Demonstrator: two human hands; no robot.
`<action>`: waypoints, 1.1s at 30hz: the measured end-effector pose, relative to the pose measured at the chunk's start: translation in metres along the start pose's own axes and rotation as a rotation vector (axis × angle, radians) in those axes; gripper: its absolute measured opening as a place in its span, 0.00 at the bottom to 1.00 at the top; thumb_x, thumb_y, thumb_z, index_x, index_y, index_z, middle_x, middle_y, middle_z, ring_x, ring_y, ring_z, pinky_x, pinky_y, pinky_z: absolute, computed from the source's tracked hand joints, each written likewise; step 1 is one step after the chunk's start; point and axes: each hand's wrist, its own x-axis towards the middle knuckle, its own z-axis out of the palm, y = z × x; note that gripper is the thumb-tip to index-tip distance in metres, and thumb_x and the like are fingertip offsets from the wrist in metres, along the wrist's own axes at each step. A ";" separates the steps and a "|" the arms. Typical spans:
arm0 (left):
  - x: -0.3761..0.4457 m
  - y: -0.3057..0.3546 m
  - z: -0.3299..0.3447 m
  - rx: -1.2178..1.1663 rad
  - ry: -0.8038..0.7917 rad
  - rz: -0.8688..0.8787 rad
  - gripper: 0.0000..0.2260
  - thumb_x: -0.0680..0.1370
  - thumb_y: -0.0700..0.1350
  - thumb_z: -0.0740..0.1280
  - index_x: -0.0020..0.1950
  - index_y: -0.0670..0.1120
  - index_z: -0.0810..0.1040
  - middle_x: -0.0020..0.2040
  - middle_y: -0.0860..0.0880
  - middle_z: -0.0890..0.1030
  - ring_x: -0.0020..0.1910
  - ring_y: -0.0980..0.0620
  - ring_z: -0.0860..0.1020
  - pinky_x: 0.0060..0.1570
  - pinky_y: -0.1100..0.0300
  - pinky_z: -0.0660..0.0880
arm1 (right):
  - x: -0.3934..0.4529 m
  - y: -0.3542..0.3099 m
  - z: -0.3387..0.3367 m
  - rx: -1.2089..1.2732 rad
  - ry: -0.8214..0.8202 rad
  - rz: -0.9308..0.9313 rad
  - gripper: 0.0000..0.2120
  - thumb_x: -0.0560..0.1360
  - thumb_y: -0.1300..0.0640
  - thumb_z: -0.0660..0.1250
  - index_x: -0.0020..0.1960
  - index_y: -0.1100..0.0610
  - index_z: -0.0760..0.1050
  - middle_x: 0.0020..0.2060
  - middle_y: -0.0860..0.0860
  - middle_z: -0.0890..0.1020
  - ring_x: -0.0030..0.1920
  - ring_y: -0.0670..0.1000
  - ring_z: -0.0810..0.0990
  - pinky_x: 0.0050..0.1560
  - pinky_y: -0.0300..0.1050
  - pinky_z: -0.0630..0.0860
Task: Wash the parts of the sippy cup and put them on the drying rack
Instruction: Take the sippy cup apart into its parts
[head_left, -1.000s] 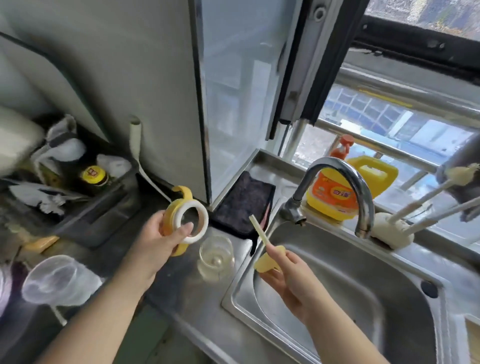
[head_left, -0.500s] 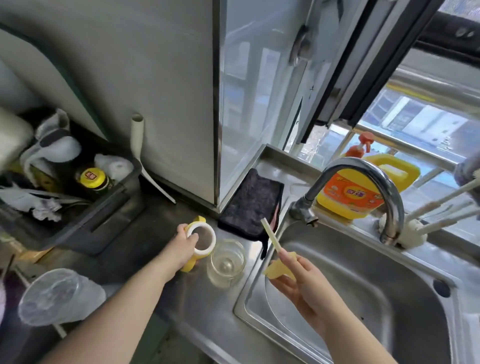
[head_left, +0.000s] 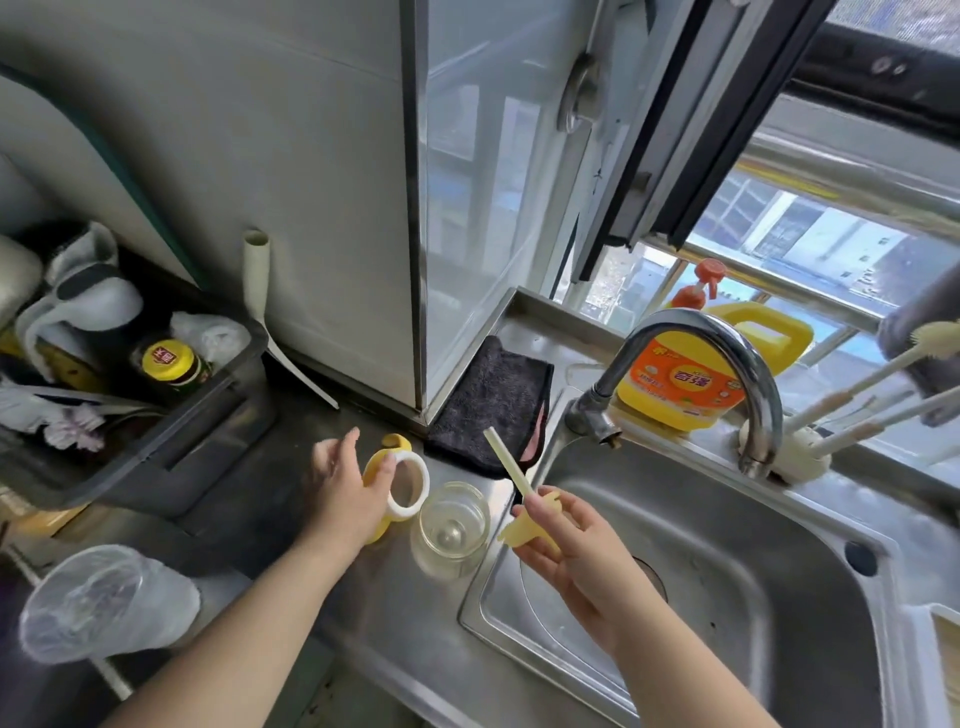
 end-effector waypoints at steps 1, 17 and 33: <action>-0.007 0.006 -0.005 -0.022 0.126 0.139 0.21 0.77 0.47 0.66 0.68 0.41 0.70 0.64 0.42 0.68 0.61 0.44 0.70 0.62 0.55 0.68 | -0.001 -0.001 0.001 0.033 -0.008 -0.013 0.31 0.63 0.54 0.75 0.62 0.63 0.71 0.53 0.61 0.81 0.45 0.53 0.84 0.48 0.45 0.80; -0.062 0.090 -0.008 -1.201 -0.563 -0.199 0.08 0.67 0.43 0.69 0.40 0.39 0.82 0.40 0.40 0.83 0.35 0.48 0.83 0.36 0.57 0.82 | -0.028 -0.011 0.016 -0.455 -0.055 -0.605 0.29 0.64 0.52 0.75 0.62 0.39 0.70 0.59 0.49 0.74 0.57 0.52 0.78 0.49 0.37 0.78; -0.083 0.112 0.032 -0.720 -0.050 -0.209 0.13 0.82 0.50 0.58 0.42 0.46 0.76 0.40 0.43 0.82 0.44 0.43 0.81 0.51 0.44 0.78 | -0.011 -0.004 0.039 -0.691 0.294 -0.561 0.18 0.69 0.46 0.73 0.53 0.43 0.67 0.50 0.45 0.70 0.47 0.41 0.73 0.48 0.38 0.72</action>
